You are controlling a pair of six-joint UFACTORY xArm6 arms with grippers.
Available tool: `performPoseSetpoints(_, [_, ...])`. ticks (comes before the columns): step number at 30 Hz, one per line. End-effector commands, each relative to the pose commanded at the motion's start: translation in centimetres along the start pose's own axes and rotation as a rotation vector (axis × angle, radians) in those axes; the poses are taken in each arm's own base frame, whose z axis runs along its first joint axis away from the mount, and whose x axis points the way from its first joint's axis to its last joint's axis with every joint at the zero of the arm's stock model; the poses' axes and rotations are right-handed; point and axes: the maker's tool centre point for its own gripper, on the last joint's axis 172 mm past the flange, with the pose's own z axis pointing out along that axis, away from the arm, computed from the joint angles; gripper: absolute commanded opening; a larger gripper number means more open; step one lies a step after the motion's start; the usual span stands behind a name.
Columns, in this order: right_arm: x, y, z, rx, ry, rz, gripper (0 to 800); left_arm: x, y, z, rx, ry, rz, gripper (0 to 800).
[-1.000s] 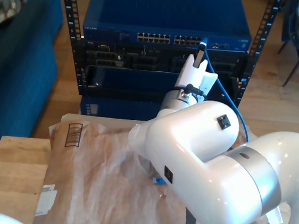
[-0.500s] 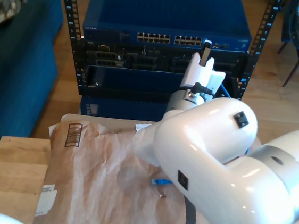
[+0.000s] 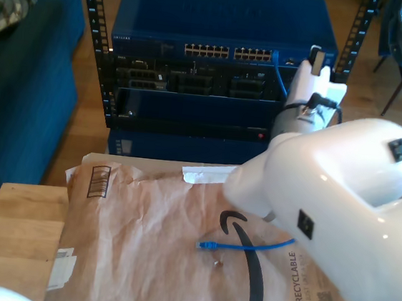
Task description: Grab the cable and plug it in
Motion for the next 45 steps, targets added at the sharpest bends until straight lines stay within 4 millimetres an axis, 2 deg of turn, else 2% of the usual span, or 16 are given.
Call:
performPoseSetpoints(4, [2.5,0.2,-0.2,-0.055,-0.002,-0.021,392,0.1,0.0,-0.1,0.000,0.002,0.000,800])
performPoseSetpoints(9, [5.5,1.2,-1.9,-0.104,0.022,-0.038,402,0.0,0.0,0.0,0.000,0.000,0.000,800])
performPoseSetpoints(11, [7.9,1.7,-2.0,-0.131,0.052,-0.039,402,0.0,0.0,0.0,0.000,0.000,0.000,800])
performPoseSetpoints(15, [12.0,2.5,-0.8,-0.179,0.097,-0.039,460,0.0,0.0,-0.1,0.000,0.000,0.000,800])
performPoseSetpoints(16, [12.9,2.7,-0.4,-0.191,0.102,-0.045,500,0.1,0.0,-0.1,0.000,0.002,0.000,800])
performPoseSetpoints(20, [16.5,2.8,2.0,-0.241,0.116,-0.047,568,0.0,0.0,0.0,0.000,0.000,0.000,800])
performPoseSetpoints(24, [17.8,4.3,4.1,-0.364,0.051,-0.088,693,0.0,0.0,0.0,0.000,0.000,0.000,800])
performPoseSetpoints(29, [22.5,5.6,4.4,-0.547,0.020,-0.152,712,0.0,0.0,0.0,0.000,0.000,0.000,800])
performPoseSetpoints(31, [24.3,6.3,4.3,-0.631,-0.004,-0.211,773,0.0,0.0,0.0,0.000,0.000,0.000,800])
performPoseSetpoints(34, [26.8,7.9,2.6,-0.760,-0.044,-0.305,784,0.0,0.0,0.0,0.000,0.000,0.000,800])
performPoseSetpoints(38, [30.7,9.7,-1.2,-0.933,-0.130,-0.427,789,0.0,0.0,0.0,0.000,0.000,0.000,800])
performPoseSetpoints(41, [33.9,12.4,-6.5,-1.140,-0.201,-0.393,798,0.1,0.0,-0.1,0.000,0.002,0.000,800])
performPoseSetpoints(45, [37.4,13.0,-12.2,-1.290,-0.280,-0.360,798,0.1,0.0,-0.1,0.000,0.002,0.000,800])
